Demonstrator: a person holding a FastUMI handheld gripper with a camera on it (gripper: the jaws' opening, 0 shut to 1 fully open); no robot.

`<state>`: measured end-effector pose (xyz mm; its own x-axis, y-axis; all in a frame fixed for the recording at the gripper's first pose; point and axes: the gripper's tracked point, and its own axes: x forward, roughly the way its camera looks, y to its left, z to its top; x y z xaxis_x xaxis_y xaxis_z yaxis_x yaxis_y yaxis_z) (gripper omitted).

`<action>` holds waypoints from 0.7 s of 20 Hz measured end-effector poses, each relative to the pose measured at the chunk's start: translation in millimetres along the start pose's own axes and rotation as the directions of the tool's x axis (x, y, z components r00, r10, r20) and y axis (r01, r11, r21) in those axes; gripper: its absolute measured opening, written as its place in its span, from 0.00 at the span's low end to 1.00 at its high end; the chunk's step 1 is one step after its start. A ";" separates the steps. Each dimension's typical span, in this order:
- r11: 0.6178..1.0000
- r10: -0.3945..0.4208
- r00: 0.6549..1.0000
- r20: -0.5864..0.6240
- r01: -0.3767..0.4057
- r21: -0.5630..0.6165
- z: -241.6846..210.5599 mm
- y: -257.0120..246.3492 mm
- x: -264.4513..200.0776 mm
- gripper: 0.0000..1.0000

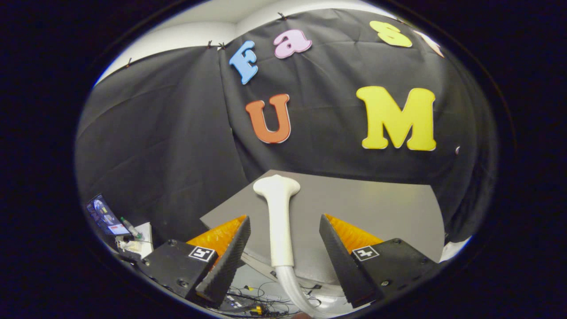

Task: Iron the clothes twice with a garment steamer, once on the left side and once on the right side.

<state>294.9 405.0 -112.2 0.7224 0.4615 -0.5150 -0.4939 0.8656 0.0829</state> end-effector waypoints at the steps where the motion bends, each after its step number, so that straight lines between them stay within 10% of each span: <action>1: 1.000 0.011 0.999 -0.034 -0.011 0.001 -5.0 1.3 12.3 0.98; 8: 0.999 0.034 0.981 -0.192 -0.037 -0.009 -19.9 5.8 72.6 0.91; 14: 0.998 -0.043 0.968 -0.248 0.029 -0.062 -30.2 -2.0 81.6 0.63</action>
<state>340.2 435.1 -180.2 0.6005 0.3609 -0.7135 -0.5020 0.8647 0.0149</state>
